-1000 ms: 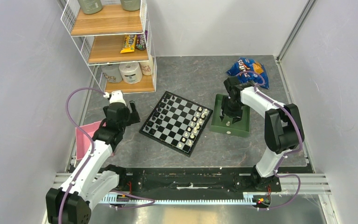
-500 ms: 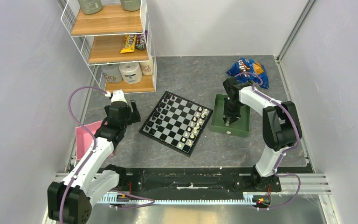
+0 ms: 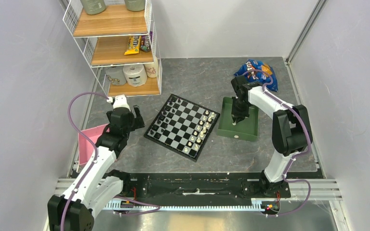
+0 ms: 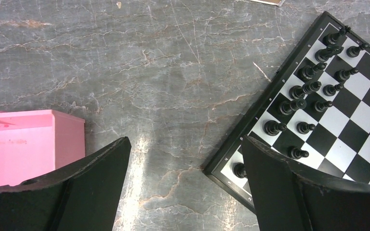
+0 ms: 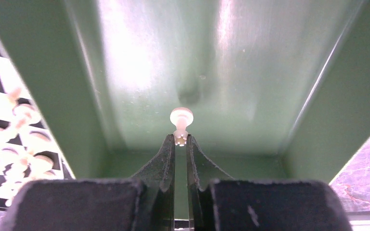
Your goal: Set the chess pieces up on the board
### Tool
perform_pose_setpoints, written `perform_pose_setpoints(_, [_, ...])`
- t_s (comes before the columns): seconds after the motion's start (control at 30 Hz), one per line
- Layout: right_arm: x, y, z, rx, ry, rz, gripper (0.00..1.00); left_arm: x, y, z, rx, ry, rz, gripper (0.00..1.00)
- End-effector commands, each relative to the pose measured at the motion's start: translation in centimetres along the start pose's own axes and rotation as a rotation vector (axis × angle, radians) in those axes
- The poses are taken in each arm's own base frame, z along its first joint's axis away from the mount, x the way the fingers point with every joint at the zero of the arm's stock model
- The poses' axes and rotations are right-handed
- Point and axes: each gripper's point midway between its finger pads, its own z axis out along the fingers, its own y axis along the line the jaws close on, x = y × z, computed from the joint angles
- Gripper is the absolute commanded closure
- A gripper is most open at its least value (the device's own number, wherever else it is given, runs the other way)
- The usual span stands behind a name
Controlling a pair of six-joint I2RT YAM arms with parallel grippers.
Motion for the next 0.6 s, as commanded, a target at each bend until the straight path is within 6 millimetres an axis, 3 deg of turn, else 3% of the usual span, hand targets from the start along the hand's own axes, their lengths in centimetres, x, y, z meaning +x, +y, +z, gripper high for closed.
perform_pose_setpoints(0.0, [-3.4, 0.8, -3.6, -0.042, -0.137, 0.012, 0.91, -1.3, 0.2, -0.9, -0.004, -0.034, 0.005, 0.07])
perform_pose_setpoints(0.23, [-4.0, 1.1, -5.6, -0.079, -0.192, 0.031, 0.91, -0.6, 0.9, -1.7, -0.024, 0.011, 0.019, 0.07])
perform_pose_setpoints(0.57, [-2.4, 3.2, -9.3, -0.237, -0.222, -0.01, 0.91, -0.5, 0.8, -2.2, -0.021, 0.049, 0.013, 0.07])
